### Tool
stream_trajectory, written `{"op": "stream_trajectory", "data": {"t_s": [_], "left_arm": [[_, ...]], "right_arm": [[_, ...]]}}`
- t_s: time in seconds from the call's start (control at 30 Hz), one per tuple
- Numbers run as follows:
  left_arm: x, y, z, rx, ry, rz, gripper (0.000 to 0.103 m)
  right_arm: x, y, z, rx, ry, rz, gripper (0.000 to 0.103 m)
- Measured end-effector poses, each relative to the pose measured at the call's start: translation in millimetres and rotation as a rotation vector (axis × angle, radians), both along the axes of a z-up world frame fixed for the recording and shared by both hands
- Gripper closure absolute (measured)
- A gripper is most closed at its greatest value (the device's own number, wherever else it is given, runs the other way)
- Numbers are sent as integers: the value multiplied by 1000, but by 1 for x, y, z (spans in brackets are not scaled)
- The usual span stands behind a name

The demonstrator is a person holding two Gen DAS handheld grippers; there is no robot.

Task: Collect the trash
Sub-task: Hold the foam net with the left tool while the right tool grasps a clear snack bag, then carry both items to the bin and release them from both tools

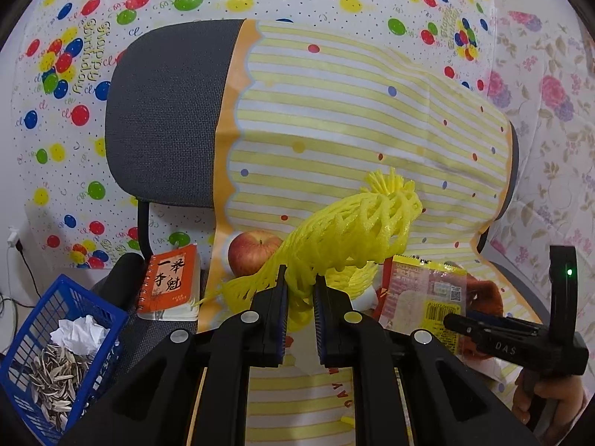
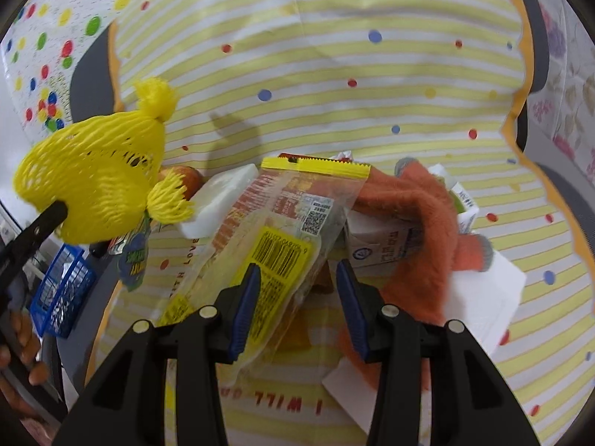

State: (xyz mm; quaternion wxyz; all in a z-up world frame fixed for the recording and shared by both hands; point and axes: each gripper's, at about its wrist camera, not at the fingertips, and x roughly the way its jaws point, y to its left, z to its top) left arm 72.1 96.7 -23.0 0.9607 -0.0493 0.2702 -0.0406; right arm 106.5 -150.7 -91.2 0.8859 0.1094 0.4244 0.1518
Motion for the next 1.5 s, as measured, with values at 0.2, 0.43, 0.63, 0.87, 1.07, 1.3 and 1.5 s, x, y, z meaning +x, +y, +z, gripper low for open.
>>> {"op": "stream_trajectory", "data": {"t_s": [0.2, 0.43, 0.63, 0.87, 1.07, 1.3, 1.5], "left_arm": [[-1, -2, 3, 16, -4, 3, 90], [-23, -6, 39, 23, -81, 4, 90], [-54, -24, 66, -23, -134, -71, 90], [-88, -70, 58, -67, -129, -214, 90], [-113, -121, 37, -68, -99, -358, 90], [-144, -178, 12, -94, -65, -530, 90], [-170, -218, -8, -90, -38, -649, 90]], "right_arm": [[6, -6, 10, 75, -10, -15, 87], [-33, -4, 84, 138, -194, 60, 100], [-92, -19, 145, -12, -395, -1, 100], [-148, -59, 150, -91, -437, -108, 100], [-199, -99, 133, -157, -414, -221, 100], [-260, -142, 112, -217, -379, -367, 100], [-311, -170, 93, -289, -341, -492, 100]]}}
